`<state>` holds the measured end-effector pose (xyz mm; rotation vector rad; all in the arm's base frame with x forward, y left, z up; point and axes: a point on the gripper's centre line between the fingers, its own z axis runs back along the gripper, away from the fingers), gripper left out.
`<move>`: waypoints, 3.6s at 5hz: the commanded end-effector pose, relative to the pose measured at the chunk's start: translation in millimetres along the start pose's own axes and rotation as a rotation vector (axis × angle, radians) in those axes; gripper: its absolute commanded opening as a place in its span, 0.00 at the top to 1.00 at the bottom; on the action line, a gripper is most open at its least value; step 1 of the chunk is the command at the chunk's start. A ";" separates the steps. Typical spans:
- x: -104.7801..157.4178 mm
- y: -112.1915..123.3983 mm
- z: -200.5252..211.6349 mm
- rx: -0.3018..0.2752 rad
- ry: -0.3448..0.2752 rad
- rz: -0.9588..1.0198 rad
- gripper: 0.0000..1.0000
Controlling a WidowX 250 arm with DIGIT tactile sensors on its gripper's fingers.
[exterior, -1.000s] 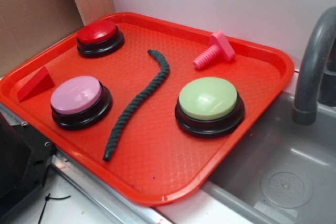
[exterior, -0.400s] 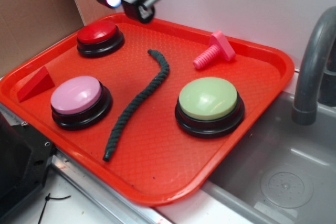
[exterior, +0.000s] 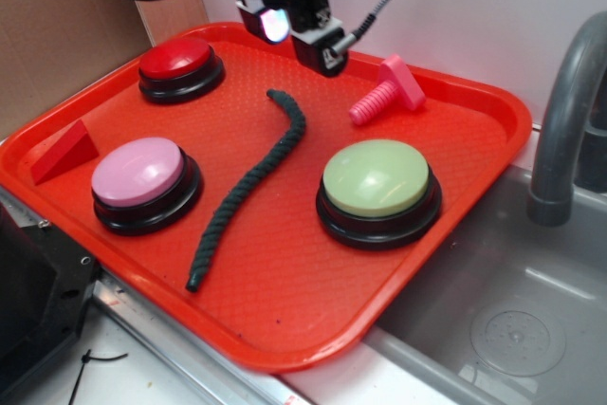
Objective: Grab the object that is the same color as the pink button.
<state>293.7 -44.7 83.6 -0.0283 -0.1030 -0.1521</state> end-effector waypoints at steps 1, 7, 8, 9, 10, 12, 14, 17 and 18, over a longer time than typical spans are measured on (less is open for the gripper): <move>32.3 -11.6 -12.1 0.007 -0.062 -0.068 0.00; 47.3 -9.4 -48.8 0.069 -0.048 -0.044 1.00; 47.8 -9.8 -48.7 0.068 -0.050 -0.049 1.00; 45.6 -4.4 -44.9 0.067 -0.033 -0.027 1.00; 43.9 -3.8 -35.8 0.160 -0.018 -0.025 1.00; 11.4 25.0 43.3 0.105 0.006 0.003 1.00; -29.6 50.6 96.9 0.046 -0.021 0.157 1.00; -65.9 63.2 126.3 0.093 -0.070 0.233 1.00; -64.8 70.1 124.7 0.072 -0.054 0.269 1.00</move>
